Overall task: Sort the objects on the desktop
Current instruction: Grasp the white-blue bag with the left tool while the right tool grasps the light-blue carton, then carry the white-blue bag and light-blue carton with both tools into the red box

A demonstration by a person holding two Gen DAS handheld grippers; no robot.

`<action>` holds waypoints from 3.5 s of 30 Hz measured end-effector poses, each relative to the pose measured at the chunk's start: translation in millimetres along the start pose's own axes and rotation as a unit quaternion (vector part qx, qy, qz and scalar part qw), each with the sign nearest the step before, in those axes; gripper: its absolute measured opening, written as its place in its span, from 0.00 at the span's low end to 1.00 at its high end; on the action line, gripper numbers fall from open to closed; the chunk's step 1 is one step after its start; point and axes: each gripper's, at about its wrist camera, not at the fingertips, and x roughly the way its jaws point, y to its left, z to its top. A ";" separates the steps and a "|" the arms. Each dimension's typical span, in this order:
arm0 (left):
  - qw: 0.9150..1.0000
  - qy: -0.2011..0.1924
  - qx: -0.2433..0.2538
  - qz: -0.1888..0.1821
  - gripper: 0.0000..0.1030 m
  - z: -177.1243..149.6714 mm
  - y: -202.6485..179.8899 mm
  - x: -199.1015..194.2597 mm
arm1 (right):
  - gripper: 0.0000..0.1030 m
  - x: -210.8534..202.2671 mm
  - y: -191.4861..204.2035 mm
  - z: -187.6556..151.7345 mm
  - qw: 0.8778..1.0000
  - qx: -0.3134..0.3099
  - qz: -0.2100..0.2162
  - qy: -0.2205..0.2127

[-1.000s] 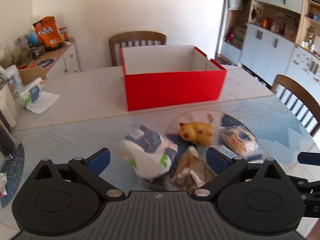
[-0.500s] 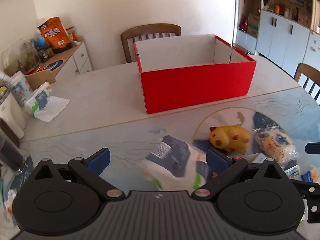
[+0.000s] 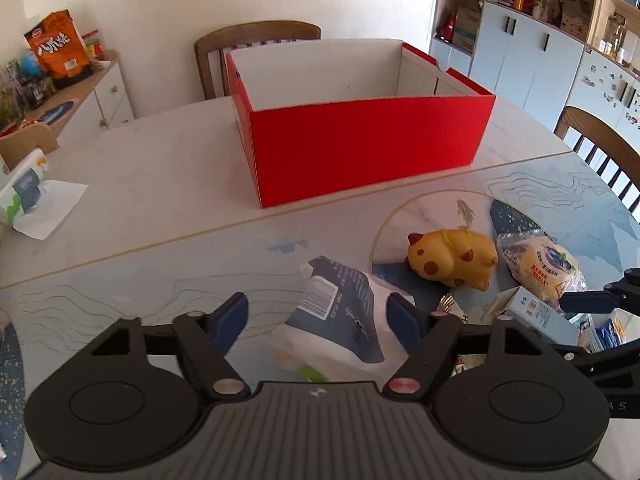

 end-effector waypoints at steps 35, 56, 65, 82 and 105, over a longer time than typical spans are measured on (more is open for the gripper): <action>0.997 -0.038 -0.054 -0.049 0.10 3.4 -3.2 -29.9 | 0.27 -27.6 -2.4 19.1 0.999 0.012 0.019 -0.042; 0.985 -0.146 -0.048 -0.077 0.10 89.6 -14.1 -69.8 | 0.27 -72.1 -41.3 108.0 0.990 0.024 0.013 -0.139; 0.984 -0.164 -0.033 -0.059 0.10 137.4 -9.1 -49.7 | 0.27 -53.4 -57.6 151.5 0.989 0.018 0.002 -0.148; 0.991 -0.134 0.029 -0.013 0.10 199.9 11.7 38.2 | 0.27 24.5 -66.1 207.9 0.993 0.001 -0.019 -0.116; 0.997 -0.015 0.075 0.013 0.10 224.7 14.7 157.9 | 0.27 128.7 -61.5 233.8 1.000 -0.011 -0.019 0.014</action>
